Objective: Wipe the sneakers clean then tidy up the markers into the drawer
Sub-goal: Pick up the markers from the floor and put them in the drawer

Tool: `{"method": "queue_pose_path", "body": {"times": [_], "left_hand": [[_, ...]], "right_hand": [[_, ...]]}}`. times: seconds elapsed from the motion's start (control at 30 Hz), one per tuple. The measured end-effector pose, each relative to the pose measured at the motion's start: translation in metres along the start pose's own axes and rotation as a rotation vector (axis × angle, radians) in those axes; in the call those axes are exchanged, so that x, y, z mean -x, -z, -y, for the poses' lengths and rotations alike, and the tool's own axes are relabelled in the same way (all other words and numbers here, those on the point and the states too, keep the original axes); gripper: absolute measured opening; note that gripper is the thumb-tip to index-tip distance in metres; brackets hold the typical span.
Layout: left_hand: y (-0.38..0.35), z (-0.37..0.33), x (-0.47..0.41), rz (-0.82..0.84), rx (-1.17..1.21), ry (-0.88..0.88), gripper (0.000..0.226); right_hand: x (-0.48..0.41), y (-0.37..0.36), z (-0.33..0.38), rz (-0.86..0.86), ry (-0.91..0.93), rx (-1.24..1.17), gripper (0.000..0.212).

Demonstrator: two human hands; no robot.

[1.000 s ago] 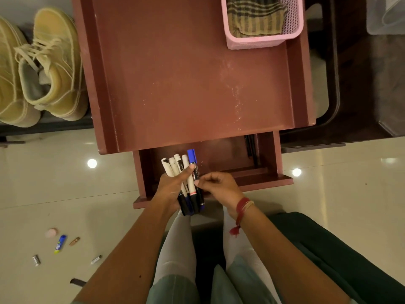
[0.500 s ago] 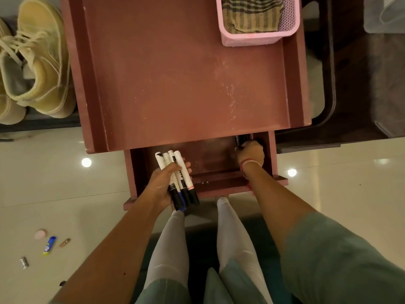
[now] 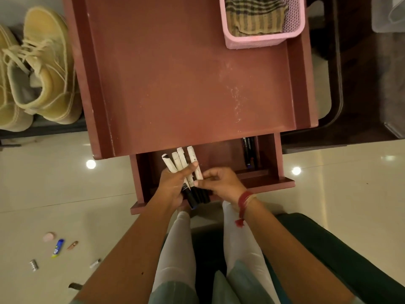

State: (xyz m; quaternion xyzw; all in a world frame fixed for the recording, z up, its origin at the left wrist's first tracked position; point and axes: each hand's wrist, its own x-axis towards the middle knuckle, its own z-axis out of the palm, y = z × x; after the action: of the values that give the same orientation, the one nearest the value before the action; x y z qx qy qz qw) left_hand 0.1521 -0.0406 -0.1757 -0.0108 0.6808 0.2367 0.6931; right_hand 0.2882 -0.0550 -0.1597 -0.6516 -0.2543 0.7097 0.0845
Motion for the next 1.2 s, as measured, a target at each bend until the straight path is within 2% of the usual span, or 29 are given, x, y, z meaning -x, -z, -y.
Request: {"method": "queue_pose_path", "body": {"times": [0.13, 0.2, 0.27, 0.33, 0.5, 0.7, 0.77, 0.8, 0.9, 0.93, 1.07, 1.2], "left_hand": [[0.003, 0.0, -0.004, 0.04, 0.033, -0.021, 0.02], [0.005, 0.0, -0.005, 0.061, 0.043, -0.021, 0.016], [0.009, -0.001, -0.006, 0.08, 0.058, 0.019, 0.013], [0.012, -0.001, -0.007, 0.103, 0.059, 0.036, 0.015], [0.017, 0.0, -0.005, 0.119, 0.024, 0.025, 0.026], [0.018, 0.002, -0.004, 0.091, -0.035, 0.031, 0.022], [0.017, 0.001, -0.007, 0.07, -0.01, 0.002, 0.025], [0.016, 0.001, -0.008, 0.058, 0.002, -0.015, 0.025], [0.009, 0.0, -0.01, 0.038, -0.001, -0.044, 0.017], [0.007, 0.0, -0.009, 0.048, -0.001, -0.048, 0.015], [0.0, -0.002, -0.009, 0.073, 0.02, -0.037, 0.014], [0.001, -0.002, -0.014, 0.046, 0.117, -0.056, 0.019]], "right_hand": [[0.001, 0.014, -0.002, 0.0, -0.053, -0.166, 0.017], [-0.003, 0.034, -0.002, -0.132, -0.095, -0.216, 0.023], [-0.02, 0.056, -0.004, -0.347, -0.105, -0.093, 0.035], [-0.044, 0.072, -0.008, -0.501, -0.061, 0.056, 0.036], [-0.094, 0.086, -0.032, -0.591, -0.1, 0.476, 0.028], [-0.089, 0.093, -0.03, -0.698, -0.111, 0.408, 0.031], [-0.073, 0.081, -0.019, -0.646, -0.075, 0.313, 0.032], [-0.063, 0.071, -0.015, -0.561, -0.047, 0.233, 0.029], [-0.024, 0.028, -0.003, -0.167, -0.045, 0.025, 0.025], [-0.015, 0.015, -0.002, -0.096, -0.047, -0.004, 0.025], [-0.008, -0.012, -0.006, -0.124, 0.012, -0.057, 0.022], [-0.014, 0.007, -0.007, -0.224, -0.038, -0.093, 0.02]]}}
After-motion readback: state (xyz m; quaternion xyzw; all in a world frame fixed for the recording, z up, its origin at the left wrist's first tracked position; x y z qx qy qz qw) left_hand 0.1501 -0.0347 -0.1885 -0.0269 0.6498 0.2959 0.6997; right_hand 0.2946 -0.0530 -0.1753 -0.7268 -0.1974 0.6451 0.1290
